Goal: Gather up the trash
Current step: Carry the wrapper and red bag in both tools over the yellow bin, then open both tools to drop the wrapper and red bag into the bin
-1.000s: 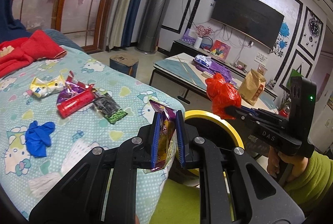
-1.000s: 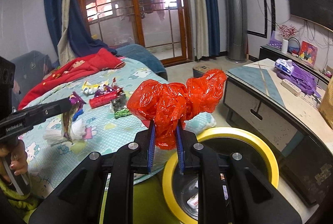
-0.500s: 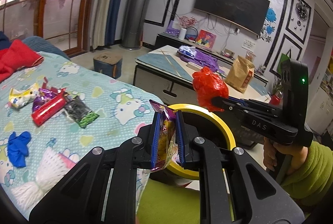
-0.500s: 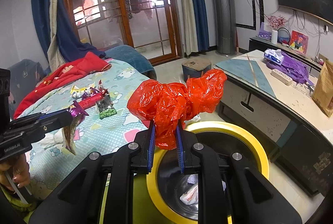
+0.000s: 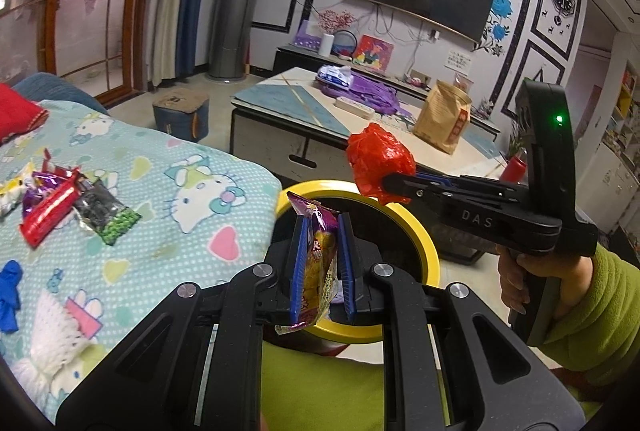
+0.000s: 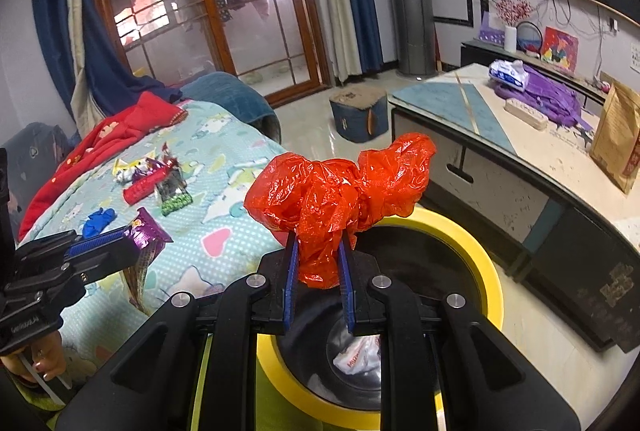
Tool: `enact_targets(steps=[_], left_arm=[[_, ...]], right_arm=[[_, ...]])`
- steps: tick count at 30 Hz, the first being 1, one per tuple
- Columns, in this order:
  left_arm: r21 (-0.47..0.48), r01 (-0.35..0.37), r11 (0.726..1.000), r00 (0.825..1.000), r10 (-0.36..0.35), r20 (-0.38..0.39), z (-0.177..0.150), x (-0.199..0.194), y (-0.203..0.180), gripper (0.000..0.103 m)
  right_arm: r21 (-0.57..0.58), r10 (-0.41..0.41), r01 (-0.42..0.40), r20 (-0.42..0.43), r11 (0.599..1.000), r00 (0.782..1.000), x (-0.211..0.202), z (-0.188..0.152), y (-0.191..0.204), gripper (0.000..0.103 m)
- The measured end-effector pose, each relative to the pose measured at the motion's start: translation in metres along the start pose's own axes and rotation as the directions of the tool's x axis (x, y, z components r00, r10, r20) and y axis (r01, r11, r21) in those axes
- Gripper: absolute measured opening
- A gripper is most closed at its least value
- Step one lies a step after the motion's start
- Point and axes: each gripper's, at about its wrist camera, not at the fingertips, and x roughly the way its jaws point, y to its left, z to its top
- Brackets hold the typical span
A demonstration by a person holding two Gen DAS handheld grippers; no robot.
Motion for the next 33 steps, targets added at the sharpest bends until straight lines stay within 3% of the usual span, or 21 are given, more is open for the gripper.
enact_targets(steps=[15, 26, 33], left_arm=[[0.043, 0.075, 0.996, 0.994, -0.071, -0.079, -0.015, 0.045, -0.023, 0.01], [0.07, 0.082, 0.994, 0.987, -0.072, -0.142, -0.02, 0.085, -0.027, 0.01], [0.075, 0.068, 0.995, 0.987, -0.056, -0.148, -0.017, 0.095, -0.024, 0.011]], right_arm=[[0.108, 0.019, -0.011, -0.067, 0.994, 0.998, 0.013, -0.003, -0.029, 0.02], [0.181, 0.037, -0.024, -0.071, 0.983, 0.997, 0.015, -0.002, -0.045, 0.022], [0.195, 0.029, -0.016, -0.064, 0.981, 0.998, 0.015, -0.001, -0.048, 0.035]])
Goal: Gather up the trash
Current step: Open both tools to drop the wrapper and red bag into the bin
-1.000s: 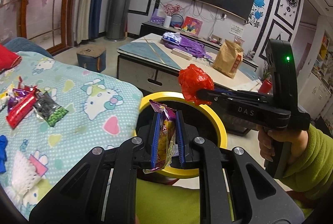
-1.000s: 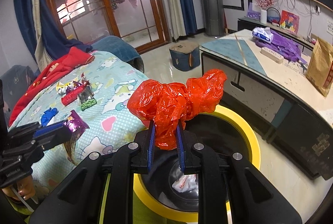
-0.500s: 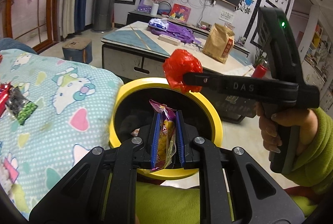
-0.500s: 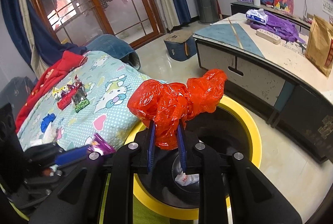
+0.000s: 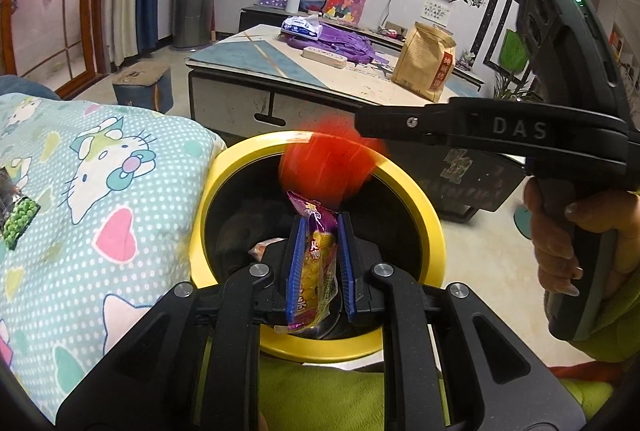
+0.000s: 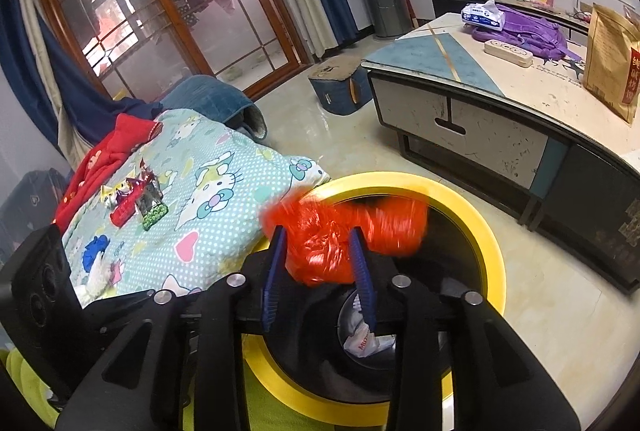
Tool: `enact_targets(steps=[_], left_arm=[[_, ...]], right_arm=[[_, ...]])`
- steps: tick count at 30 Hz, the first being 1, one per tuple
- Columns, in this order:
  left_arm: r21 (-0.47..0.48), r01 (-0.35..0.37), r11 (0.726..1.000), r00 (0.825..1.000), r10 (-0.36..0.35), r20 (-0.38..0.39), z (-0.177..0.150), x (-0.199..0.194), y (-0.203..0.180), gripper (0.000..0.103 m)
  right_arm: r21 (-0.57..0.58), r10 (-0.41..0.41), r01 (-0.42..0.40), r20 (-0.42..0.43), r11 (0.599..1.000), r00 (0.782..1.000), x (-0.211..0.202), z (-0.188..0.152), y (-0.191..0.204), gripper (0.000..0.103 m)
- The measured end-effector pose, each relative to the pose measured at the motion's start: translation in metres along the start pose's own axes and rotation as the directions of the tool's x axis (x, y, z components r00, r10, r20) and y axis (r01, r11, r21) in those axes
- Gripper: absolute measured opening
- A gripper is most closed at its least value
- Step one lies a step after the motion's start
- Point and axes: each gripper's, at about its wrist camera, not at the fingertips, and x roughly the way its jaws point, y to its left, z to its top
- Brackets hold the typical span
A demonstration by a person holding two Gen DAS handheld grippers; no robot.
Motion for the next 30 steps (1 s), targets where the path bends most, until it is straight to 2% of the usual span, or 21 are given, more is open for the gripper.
enact_targets(steps=[1, 2, 3, 6, 7, 8, 11, 13, 18, 30], left_arm=[[-0.003, -0.006, 1.0, 1.0, 0.006, -0.002, 0.001, 0.001, 0.002, 0.012], [-0.004, -0.009, 1.0, 1.0, 0.009, -0.002, 0.001, 0.002, 0.001, 0.019], [-0.005, -0.012, 1.0, 1.0, 0.012, -0.002, 0.001, 0.002, 0.002, 0.034], [-0.021, -0.022, 1.0, 0.999, 0.023, 0.023, 0.003, -0.002, 0.006, 0.06], [-0.023, -0.028, 0.999, 0.999, 0.028, 0.027, 0.004, -0.004, 0.006, 0.065], [-0.026, -0.032, 0.999, 0.999, 0.033, 0.031, 0.005, -0.007, 0.007, 0.076], [-0.047, -0.041, 0.998, 0.998, 0.043, 0.051, 0.007, -0.016, 0.012, 0.091], [-0.053, -0.062, 0.997, 0.996, 0.065, 0.066, 0.01, -0.022, 0.015, 0.092], [-0.095, -0.097, 0.991, 0.99, 0.105, 0.09, 0.01, -0.038, 0.025, 0.092], [-0.145, -0.165, 0.976, 0.968, 0.188, 0.165, 0.016, -0.072, 0.031, 0.092]], right_arm=[[0.006, -0.01, 0.01, 0.009, 1.0, 1.0, -0.002, 0.0, -0.001, 0.041], [0.01, -0.02, 0.02, 0.017, 1.0, 1.0, -0.003, 0.001, -0.002, 0.044], [0.011, -0.029, 0.028, 0.025, 1.0, 0.999, -0.004, 0.001, -0.003, 0.047], [0.018, -0.046, 0.045, 0.038, 0.999, 0.998, -0.005, 0.003, -0.004, 0.053], [0.019, -0.05, 0.049, 0.044, 0.999, 0.998, -0.006, 0.002, -0.005, 0.055], [0.02, -0.053, 0.052, 0.048, 0.998, 0.997, -0.006, 0.002, -0.004, 0.056], [0.015, -0.057, 0.057, 0.062, 0.998, 0.996, -0.008, 0.002, -0.003, 0.063], [0.013, -0.064, 0.063, 0.074, 0.998, 0.995, -0.009, 0.002, -0.002, 0.068], [0.001, -0.069, 0.069, 0.09, 0.998, 0.994, -0.01, 0.002, 0.002, 0.072], [-0.056, -0.042, 0.051, 0.162, 0.997, 0.986, -0.02, -0.001, 0.023, 0.073]])
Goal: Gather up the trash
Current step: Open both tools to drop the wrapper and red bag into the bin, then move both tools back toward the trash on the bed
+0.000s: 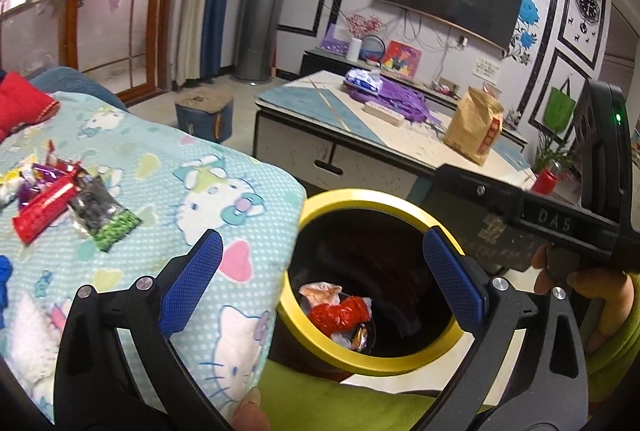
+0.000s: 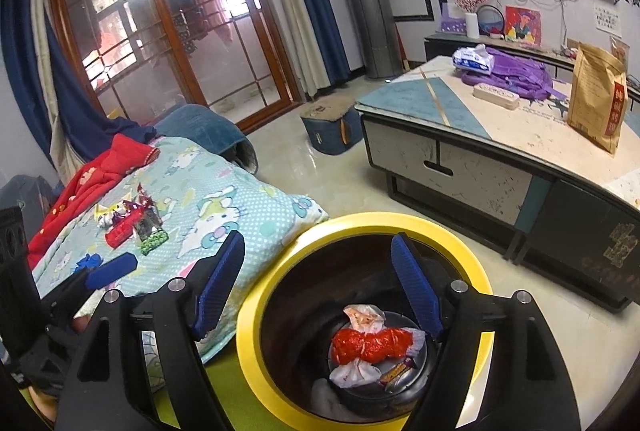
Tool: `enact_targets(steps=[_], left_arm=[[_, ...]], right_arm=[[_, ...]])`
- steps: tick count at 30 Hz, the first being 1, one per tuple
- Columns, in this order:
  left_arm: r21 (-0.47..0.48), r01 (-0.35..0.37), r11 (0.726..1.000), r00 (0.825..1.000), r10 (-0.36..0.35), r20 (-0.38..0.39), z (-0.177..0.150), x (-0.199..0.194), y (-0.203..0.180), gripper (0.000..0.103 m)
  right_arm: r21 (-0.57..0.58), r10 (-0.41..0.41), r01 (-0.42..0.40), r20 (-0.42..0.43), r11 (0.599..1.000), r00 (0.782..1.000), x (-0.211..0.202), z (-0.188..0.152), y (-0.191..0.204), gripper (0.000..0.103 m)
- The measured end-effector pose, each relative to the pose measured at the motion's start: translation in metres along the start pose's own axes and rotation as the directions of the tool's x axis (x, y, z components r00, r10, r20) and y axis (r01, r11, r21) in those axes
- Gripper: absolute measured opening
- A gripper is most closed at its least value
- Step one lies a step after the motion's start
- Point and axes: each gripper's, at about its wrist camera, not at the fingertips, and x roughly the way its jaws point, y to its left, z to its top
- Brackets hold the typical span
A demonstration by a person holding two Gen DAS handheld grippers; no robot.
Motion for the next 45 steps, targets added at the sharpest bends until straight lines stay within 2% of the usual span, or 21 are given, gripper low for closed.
enact_targets(steps=[13, 21, 32, 45], left_arm=[[-0.074, -0.068, 0.995, 0.993, 0.074, 0.088, 0.007, -0.038, 0.027, 0.092], [-0.112, -0.112, 0.987, 0.982, 0.128, 0.141, 0.012, -0.061, 0.043, 0.092], [-0.169, -0.194, 0.966, 0.949, 0.228, 0.218, 0.015, -0.098, 0.074, 0.092], [-0.266, -0.255, 0.93, 0.918, 0.319, 0.236, 0.011, -0.128, 0.115, 0.092]], right_arm=[[-0.075, 0.039, -0.033, 0.077, 0.997, 0.996, -0.014, 0.0, 0.027, 0.076], [-0.126, 0.084, -0.075, 0.063, 0.989, 0.995, -0.012, -0.009, 0.055, 0.077], [-0.234, 0.176, -0.168, 0.015, 0.958, 0.984, -0.007, -0.021, 0.106, 0.079], [-0.308, 0.235, -0.239, -0.05, 0.921, 0.971, 0.002, -0.034, 0.152, 0.08]])
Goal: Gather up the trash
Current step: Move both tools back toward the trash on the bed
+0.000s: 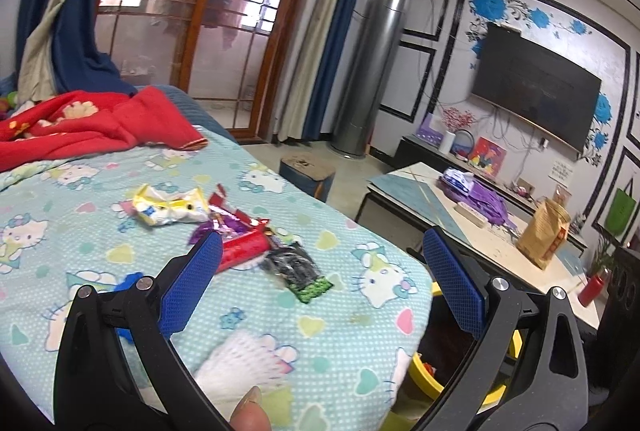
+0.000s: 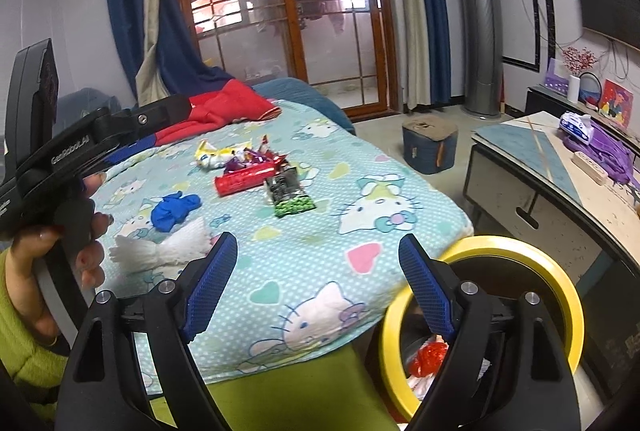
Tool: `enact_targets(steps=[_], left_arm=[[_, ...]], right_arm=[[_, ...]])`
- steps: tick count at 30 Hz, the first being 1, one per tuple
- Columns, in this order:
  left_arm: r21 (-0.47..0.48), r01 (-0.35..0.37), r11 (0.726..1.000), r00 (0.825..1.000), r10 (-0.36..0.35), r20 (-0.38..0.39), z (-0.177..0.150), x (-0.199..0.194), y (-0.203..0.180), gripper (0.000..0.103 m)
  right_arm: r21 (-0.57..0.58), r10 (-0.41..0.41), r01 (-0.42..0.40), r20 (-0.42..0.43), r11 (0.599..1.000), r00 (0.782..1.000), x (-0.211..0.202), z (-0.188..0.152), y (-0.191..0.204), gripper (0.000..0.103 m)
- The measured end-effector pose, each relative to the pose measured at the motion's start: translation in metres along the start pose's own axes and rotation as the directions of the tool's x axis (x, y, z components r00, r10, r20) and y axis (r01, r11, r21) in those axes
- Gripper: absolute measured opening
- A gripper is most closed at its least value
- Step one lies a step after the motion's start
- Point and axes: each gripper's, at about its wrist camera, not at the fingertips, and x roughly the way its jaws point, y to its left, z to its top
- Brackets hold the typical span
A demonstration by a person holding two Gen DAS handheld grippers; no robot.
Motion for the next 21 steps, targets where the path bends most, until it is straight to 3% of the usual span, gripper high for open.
enact_targets(steps=[11, 21], left_arm=[[-0.06, -0.098, 0.993, 0.995, 0.098, -0.013, 0.006, 0.0, 0.052, 0.092], [-0.119, -0.174, 0.977, 0.982, 0.164, -0.096, 0.022, 0.019, 0.118, 0.092]], right_arm=[[-0.04, 0.044, -0.045, -0.036, 0.998, 0.998, 0.034, 0.011, 0.025, 0.082], [-0.062, 0.045, -0.05, -0.09, 0.997, 0.995, 0.095, 0.025, 0.036, 0.083]])
